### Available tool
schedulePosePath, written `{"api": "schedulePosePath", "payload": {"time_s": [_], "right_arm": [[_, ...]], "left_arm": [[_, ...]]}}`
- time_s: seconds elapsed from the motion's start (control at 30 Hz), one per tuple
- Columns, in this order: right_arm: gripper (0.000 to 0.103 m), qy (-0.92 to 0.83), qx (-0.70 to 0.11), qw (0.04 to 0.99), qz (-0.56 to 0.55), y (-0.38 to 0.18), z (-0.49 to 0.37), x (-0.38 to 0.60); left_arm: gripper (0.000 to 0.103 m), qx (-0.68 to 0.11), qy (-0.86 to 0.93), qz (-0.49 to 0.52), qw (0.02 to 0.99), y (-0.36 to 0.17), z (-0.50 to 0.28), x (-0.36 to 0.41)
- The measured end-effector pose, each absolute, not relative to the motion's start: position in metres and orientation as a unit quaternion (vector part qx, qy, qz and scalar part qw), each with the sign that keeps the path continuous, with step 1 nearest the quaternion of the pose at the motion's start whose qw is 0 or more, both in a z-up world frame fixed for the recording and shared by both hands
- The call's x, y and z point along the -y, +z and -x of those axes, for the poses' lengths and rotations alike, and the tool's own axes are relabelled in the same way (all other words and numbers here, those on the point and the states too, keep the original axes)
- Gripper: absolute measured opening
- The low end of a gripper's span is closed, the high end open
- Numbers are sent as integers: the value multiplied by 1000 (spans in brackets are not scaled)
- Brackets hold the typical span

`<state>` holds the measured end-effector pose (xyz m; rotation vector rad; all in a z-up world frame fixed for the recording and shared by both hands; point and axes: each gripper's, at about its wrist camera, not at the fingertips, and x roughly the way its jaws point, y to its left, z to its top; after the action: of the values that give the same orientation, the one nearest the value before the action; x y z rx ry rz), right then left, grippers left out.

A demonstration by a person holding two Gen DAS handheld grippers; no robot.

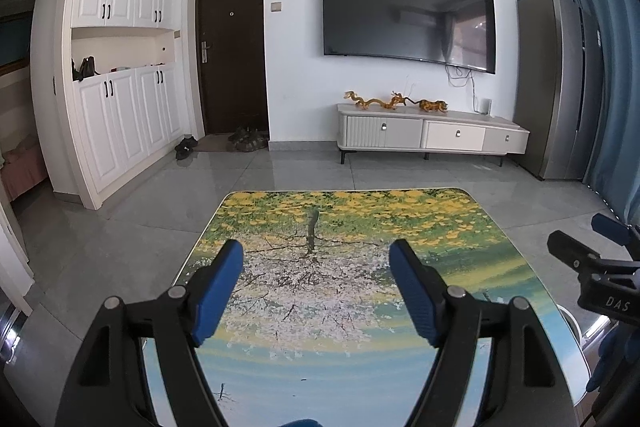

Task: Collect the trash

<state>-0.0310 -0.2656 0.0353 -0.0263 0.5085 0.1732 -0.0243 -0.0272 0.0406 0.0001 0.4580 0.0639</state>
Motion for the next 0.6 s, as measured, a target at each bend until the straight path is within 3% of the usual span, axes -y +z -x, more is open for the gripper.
{"api": "schedulePosePath", "payload": {"time_s": [0.6], "right_arm": [[103,70,-253,965,14,28,32,270]], "left_arm": [[74,-235,37,-5,971,34,21,25]]}}
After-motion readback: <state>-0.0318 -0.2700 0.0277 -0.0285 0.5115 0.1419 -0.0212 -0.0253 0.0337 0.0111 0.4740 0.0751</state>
